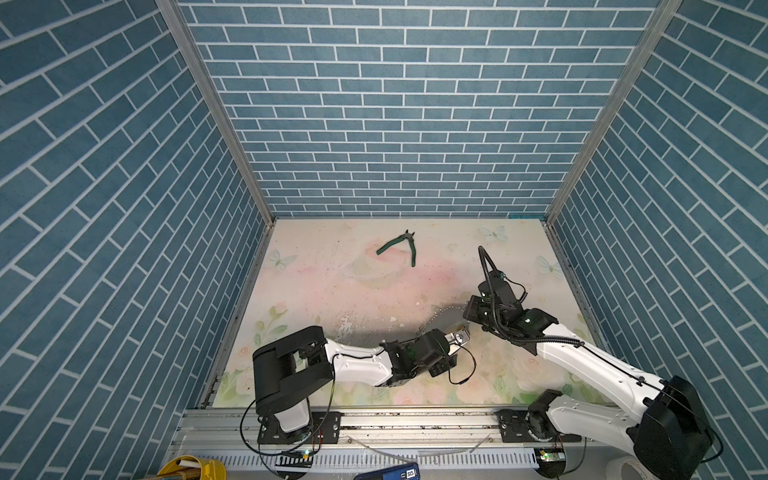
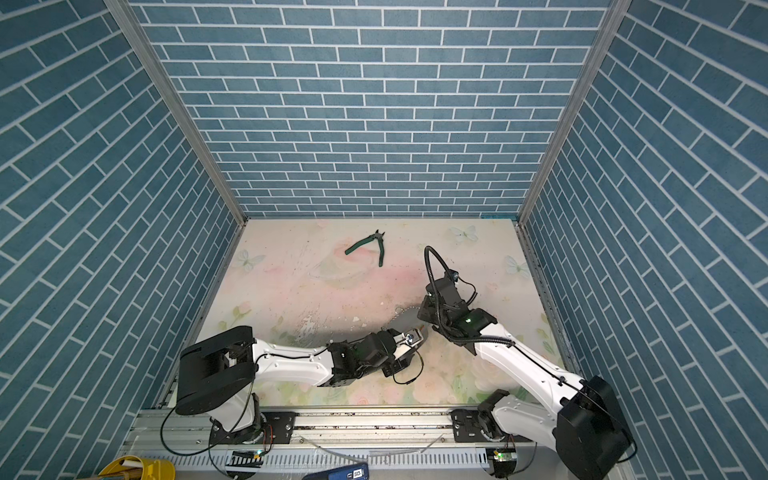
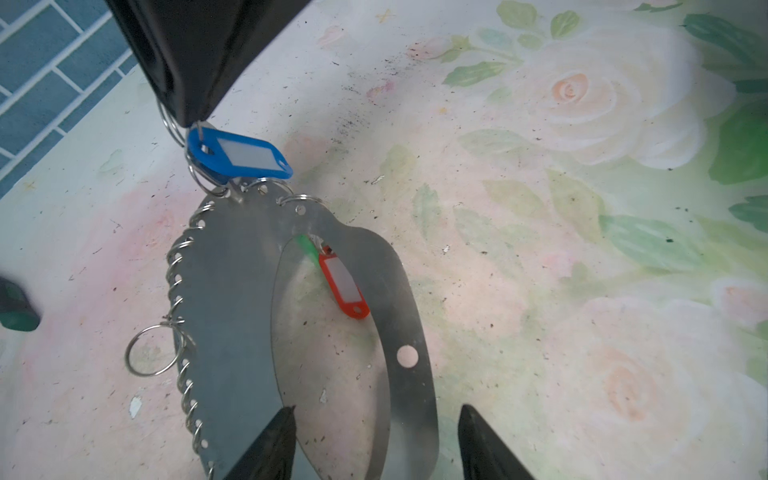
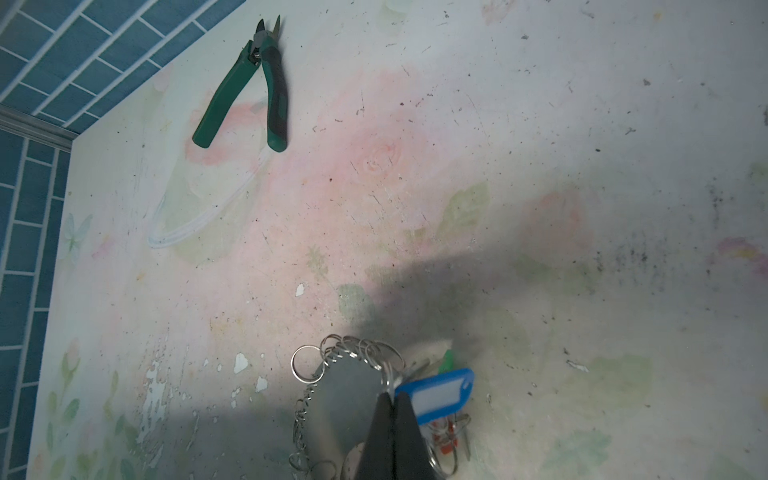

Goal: Put the keys on the keyring

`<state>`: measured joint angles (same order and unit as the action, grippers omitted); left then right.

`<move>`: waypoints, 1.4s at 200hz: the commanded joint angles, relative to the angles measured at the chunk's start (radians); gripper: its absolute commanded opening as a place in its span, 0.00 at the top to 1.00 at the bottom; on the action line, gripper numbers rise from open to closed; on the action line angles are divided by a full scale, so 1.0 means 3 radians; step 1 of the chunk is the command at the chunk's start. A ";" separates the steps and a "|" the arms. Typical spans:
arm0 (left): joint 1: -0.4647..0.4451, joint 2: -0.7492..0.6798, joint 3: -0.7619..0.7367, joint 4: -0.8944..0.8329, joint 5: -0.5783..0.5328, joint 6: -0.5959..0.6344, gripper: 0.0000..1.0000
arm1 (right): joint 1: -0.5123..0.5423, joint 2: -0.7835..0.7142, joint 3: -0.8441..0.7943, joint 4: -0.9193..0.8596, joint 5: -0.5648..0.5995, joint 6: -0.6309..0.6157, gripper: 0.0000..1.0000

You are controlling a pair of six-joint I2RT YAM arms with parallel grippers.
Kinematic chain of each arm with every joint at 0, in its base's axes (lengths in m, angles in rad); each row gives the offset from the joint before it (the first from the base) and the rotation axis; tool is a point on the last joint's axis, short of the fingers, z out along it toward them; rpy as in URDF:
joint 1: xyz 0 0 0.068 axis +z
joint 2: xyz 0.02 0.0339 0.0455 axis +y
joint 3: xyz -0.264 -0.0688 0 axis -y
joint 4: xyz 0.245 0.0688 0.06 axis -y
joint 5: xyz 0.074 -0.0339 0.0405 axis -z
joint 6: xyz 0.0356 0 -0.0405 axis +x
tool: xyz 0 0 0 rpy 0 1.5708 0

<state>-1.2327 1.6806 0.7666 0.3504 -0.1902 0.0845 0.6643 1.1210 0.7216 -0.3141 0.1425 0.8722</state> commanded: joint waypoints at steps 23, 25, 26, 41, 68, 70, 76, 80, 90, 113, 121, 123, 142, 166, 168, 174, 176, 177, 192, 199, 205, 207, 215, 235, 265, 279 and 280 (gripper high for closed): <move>-0.0191 0.0290 0.0230 -0.0090 -0.0401 -0.0164 0.34 | -0.0011 -0.0024 0.0187 -0.0035 -0.0015 0.0297 1.00; -0.0198 0.0303 0.0241 -0.0099 -0.0420 -0.0171 0.34 | -0.0011 -0.0024 0.0187 -0.0036 -0.0015 0.0302 1.00; -0.0202 0.0309 0.0244 -0.0102 -0.0430 -0.0175 0.34 | -0.0011 -0.0024 0.0187 -0.0037 -0.0012 0.0303 1.00; -0.0236 0.0356 0.0277 -0.0118 -0.0476 -0.0222 0.32 | -0.0011 -0.0023 0.0182 -0.0035 0.0000 0.0314 1.00; -0.0264 0.0426 0.0376 -0.0264 -0.0768 -0.0301 0.31 | -0.0011 -0.0010 0.0188 -0.0030 -0.0005 0.0328 1.00; -0.0263 0.0433 0.0385 -0.0280 -0.0792 -0.0304 0.32 | -0.0011 -0.0009 0.0187 -0.0030 -0.0008 0.0329 1.00; -0.0270 0.0464 0.0412 -0.0300 -0.0859 -0.0307 0.32 | -0.0011 -0.0010 0.0182 -0.0027 -0.0007 0.0337 1.00; -0.0272 0.0487 0.0433 -0.0315 -0.0910 -0.0307 0.33 | -0.0011 -0.0019 0.0179 -0.0028 -0.0007 0.0343 1.00; -0.0273 0.0535 0.0483 -0.0379 -0.1028 -0.0317 0.35 | -0.0011 -0.0022 0.0172 -0.0032 0.0005 0.0354 1.00; -0.0272 0.0560 0.0469 -0.0337 -0.1181 -0.0238 0.46 | -0.0015 -0.0027 0.0160 -0.0094 0.0060 0.0364 1.00; -0.0274 0.0534 0.0425 -0.0285 -0.1195 -0.0195 0.51 | -0.0015 -0.0028 0.0153 -0.0119 0.0076 0.0364 1.00; -0.0271 0.0527 0.0415 -0.0271 -0.1196 -0.0186 0.51 | -0.0016 -0.0027 0.0152 -0.0124 0.0081 0.0365 1.00; -0.0277 0.0456 0.0318 -0.0171 -0.1245 -0.0144 0.59 | -0.0030 -0.0019 0.0147 -0.0157 0.0100 0.0354 1.00; -0.0272 0.0374 0.0228 -0.0080 -0.1273 -0.0143 0.66 | -0.0041 0.0002 0.0163 -0.0154 0.0089 0.0354 1.00; -0.0273 0.0375 0.0226 -0.0070 -0.1276 -0.0140 0.66 | -0.0041 0.0006 0.0162 -0.0154 0.0084 0.0355 1.00; -0.0273 0.0366 0.0214 -0.0049 -0.1283 -0.0135 0.68 | -0.0043 0.0015 0.0165 -0.0151 0.0086 0.0355 1.00; -0.0272 0.0365 0.0208 -0.0038 -0.1280 -0.0134 0.69 | -0.0044 0.0014 0.0165 -0.0154 0.0082 0.0355 1.00; -0.0270 0.0365 0.0207 -0.0033 -0.1279 -0.0134 0.69 | -0.0045 0.0018 0.0163 -0.0154 0.0085 0.0355 1.00; -0.0272 0.0364 0.0189 0.0020 -0.1315 -0.0112 0.74 | -0.0045 0.0028 0.0160 -0.0144 0.0073 0.0355 1.00; -0.0270 0.0365 0.0187 0.0031 -0.1341 -0.0082 0.77 | -0.0041 0.0027 0.0157 -0.0150 0.0073 0.0354 1.00; -0.0273 0.0365 0.0185 0.0045 -0.1377 -0.0059 0.79 | -0.0041 0.0031 0.0157 -0.0159 0.0077 0.0355 1.00; -0.0270 0.0359 0.0187 0.0049 -0.1390 -0.0053 0.79 | -0.0041 0.0030 0.0157 -0.0159 0.0081 0.0355 1.00; -0.0270 0.0355 0.0178 0.0068 -0.1436 -0.0035 0.80 | -0.0042 0.0027 0.0157 -0.0174 0.0086 0.0354 1.00; -0.0253 0.0332 0.0141 0.0163 -0.1503 0.0024 0.84 | -0.0042 0.0023 0.0146 -0.0183 0.0087 0.0355 1.00; -0.0202 0.0292 0.0125 0.0190 -0.1506 0.0045 0.87 | -0.0047 0.0037 0.0146 -0.0189 0.0087 0.0353 1.00; -0.0168 0.0251 0.0107 0.0203 -0.1490 0.0031 0.89 | -0.0047 0.0045 0.0139 -0.0191 0.0092 0.0350 1.00; -0.0164 0.0247 0.0103 0.0205 -0.1481 0.0031 0.89 | -0.0047 0.0046 0.0138 -0.0191 0.0090 0.0350 1.00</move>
<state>-1.3006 1.7901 0.8185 0.3847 -0.6250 0.0921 0.6540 1.1290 0.7303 -0.3527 0.1493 0.9390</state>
